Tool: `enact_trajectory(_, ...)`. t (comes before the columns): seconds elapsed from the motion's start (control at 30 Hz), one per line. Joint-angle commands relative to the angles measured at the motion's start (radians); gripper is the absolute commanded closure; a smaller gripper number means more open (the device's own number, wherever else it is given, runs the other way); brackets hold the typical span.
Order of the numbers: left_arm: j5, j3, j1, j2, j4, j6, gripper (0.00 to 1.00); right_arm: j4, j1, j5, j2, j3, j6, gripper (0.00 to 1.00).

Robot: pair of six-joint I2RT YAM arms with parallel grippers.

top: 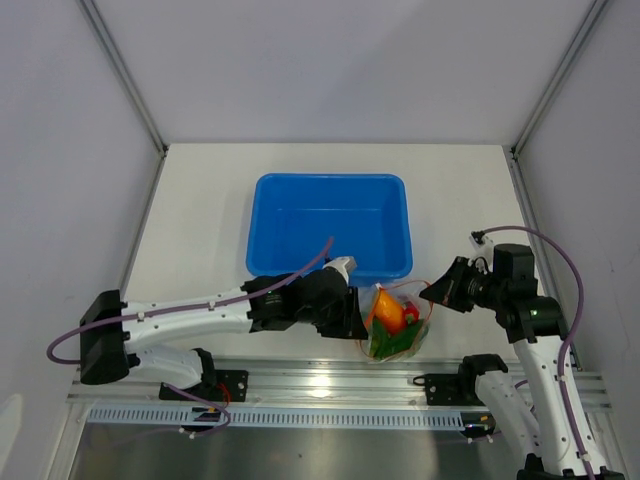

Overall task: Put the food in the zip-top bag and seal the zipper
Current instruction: Adjust the zipper food storage bag at the center of the board.

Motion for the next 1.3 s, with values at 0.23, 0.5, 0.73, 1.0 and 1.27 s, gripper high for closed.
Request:
enact_trajectory(0.23,0.164,0.079,-0.006,0.064,0.218,0.090,0.99,0.018,0.004,0.016,-0.004,0.011,0.031,1.00)
enact_trajectory(0.5,0.201,0.217,-0.006,-0.096,0.190,0.183,0.99,-0.186,0.017,0.076,-0.003,0.259,-0.029,1.00)
enact_trajectory(0.73,0.270,0.027,0.059,-0.036,0.243,0.062,1.00,-0.084,0.017,0.036,-0.029,0.081,0.003,1.00)
enact_trajectory(1.0,0.308,0.053,0.120,-0.039,0.277,0.131,0.99,-0.074,0.020,0.082,0.012,0.139,-0.012,1.00)
enact_trajectory(1.27,0.290,0.107,0.119,-0.159,0.216,0.160,1.00,-0.122,0.020,0.038,0.003,0.308,0.037,1.00)
